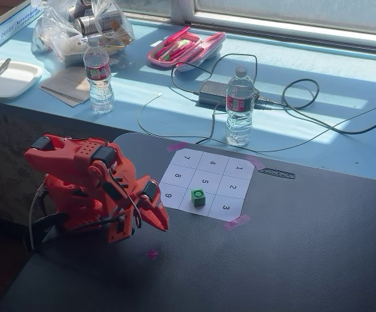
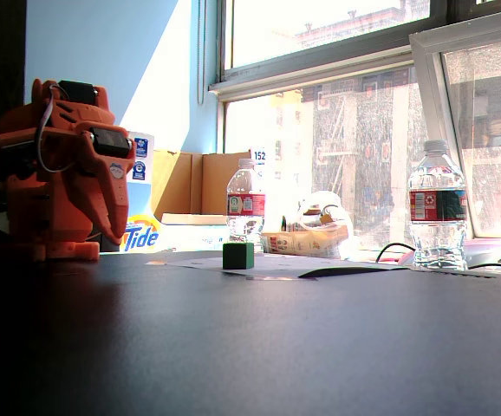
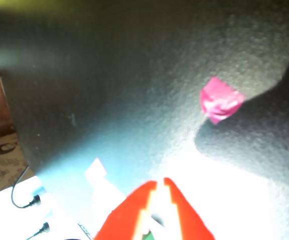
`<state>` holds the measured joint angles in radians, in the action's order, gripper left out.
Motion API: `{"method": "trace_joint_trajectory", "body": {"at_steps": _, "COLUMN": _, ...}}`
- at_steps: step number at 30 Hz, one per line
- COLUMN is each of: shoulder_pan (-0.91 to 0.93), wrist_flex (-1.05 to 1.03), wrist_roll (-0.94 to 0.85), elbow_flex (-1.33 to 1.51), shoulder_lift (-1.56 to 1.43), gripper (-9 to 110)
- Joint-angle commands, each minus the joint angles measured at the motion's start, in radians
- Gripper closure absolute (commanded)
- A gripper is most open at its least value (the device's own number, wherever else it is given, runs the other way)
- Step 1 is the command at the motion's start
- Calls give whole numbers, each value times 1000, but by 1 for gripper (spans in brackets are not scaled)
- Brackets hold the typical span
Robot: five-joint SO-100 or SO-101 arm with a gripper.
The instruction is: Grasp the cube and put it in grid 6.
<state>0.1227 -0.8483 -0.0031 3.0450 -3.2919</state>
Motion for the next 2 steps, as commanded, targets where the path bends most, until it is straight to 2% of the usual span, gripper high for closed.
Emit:
{"method": "trace_joint_trajectory", "body": {"at_steps": 1, "shoulder_pan": 3, "wrist_flex": 3, "wrist_roll": 5, "elbow_flex": 35, "shoulder_lift": -9, "gripper": 101}}
{"method": "trace_joint_trajectory", "body": {"at_steps": 2, "shoulder_pan": 3, "wrist_flex": 3, "wrist_roll": 5, "elbow_flex": 35, "shoulder_lift": -9, "gripper": 101}}
